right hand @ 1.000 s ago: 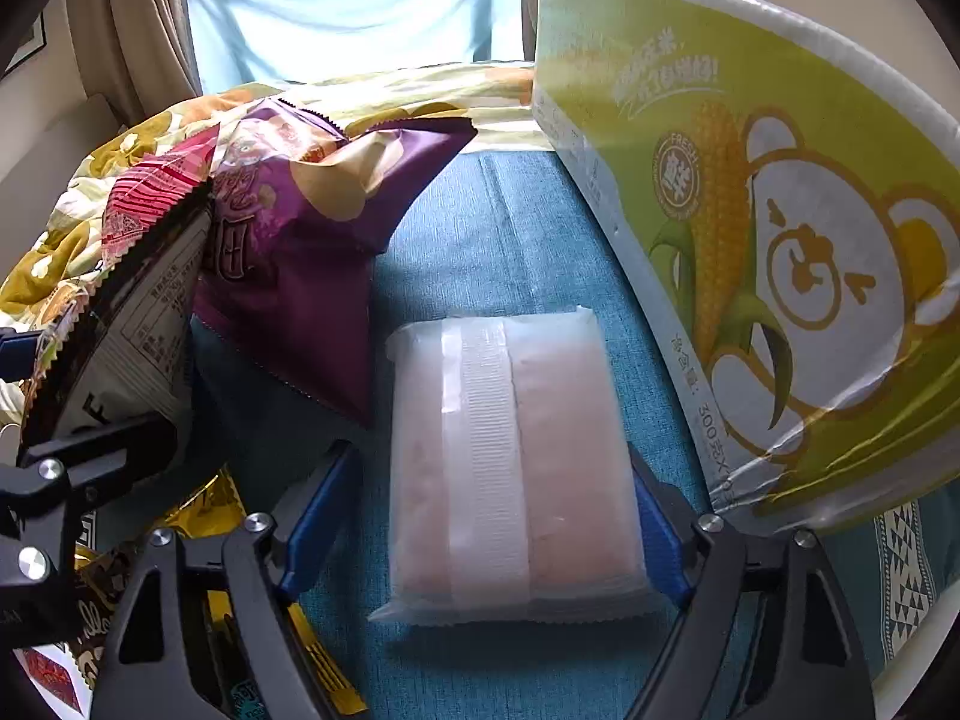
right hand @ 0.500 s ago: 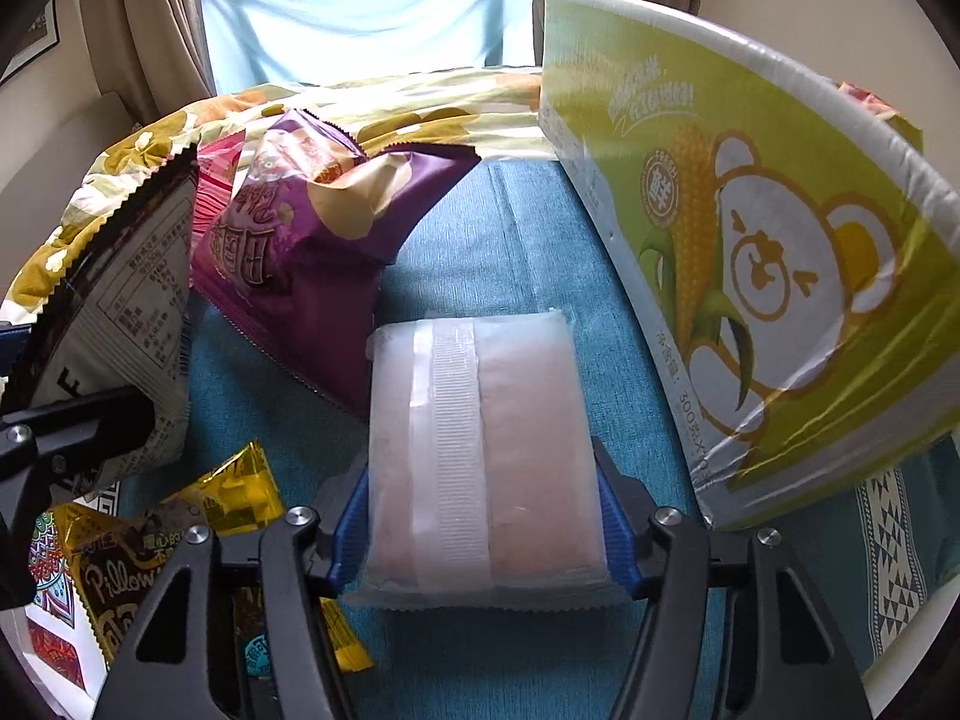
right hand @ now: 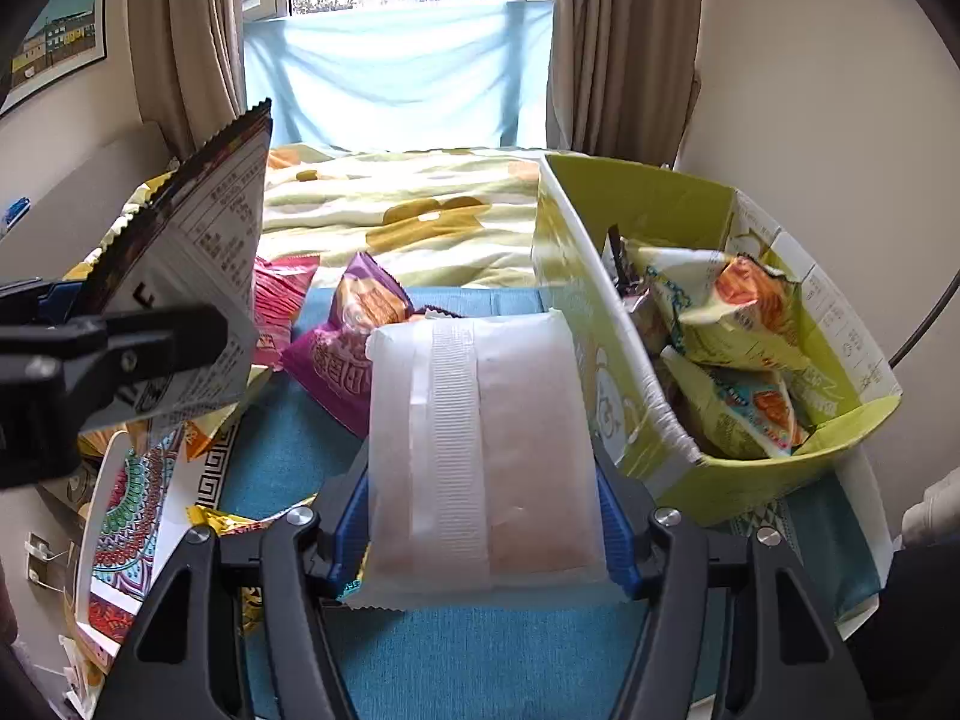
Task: Organize snacks
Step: 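Carry both held snacks over the cardboard box and release them inside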
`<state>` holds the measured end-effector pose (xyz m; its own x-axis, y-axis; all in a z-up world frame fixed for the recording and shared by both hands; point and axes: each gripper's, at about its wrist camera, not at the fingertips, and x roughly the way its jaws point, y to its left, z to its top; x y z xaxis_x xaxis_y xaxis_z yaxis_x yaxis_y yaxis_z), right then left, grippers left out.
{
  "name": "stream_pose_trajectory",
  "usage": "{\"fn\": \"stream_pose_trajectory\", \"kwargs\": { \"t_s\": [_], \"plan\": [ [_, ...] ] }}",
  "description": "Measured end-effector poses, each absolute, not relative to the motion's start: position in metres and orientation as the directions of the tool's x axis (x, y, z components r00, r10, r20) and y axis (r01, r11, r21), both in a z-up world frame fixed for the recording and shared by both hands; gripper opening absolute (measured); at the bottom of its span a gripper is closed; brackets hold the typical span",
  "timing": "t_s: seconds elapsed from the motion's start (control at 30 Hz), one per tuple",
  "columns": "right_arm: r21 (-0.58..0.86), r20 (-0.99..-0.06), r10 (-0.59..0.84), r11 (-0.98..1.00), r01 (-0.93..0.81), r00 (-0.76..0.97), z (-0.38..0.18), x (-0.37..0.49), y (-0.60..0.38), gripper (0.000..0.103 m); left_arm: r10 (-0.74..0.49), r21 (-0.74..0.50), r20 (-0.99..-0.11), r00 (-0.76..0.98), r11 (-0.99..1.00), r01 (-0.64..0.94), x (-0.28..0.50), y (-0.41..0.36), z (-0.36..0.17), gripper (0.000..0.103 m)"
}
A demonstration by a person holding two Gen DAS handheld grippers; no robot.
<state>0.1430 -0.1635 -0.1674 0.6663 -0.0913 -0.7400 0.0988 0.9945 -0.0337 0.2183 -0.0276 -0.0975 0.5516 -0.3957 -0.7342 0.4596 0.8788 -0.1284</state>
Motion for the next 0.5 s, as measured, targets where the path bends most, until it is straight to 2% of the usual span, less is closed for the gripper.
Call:
{"fn": "stream_pose_trajectory", "kwargs": {
  "t_s": [0.17,0.27,0.37,0.5],
  "plan": [
    [-0.001,-0.7,-0.079,0.994,0.109,0.71,-0.119,0.13,-0.178,0.059,-0.407,-0.091,-0.694,0.594,0.868,0.488,0.223,-0.053,-0.066,0.068],
    [0.016,-0.664,-0.069,0.994,0.107,0.744,-0.095,0.121,-0.193,0.059,-0.435,-0.116,-0.669,0.602,0.862,0.493,0.23,-0.072,-0.054,0.068],
    [-0.009,-0.645,-0.089,0.994,0.11,0.759,-0.076,0.133,-0.213,0.059,-0.458,-0.136,-0.662,0.593,0.852,0.506,0.239,-0.095,-0.044,0.068],
    [0.023,-0.623,-0.073,0.994,0.111,0.779,-0.055,0.15,-0.255,0.059,-0.447,-0.095,-0.657,0.607,0.848,0.521,0.256,-0.14,-0.032,0.068]
  ]
}}
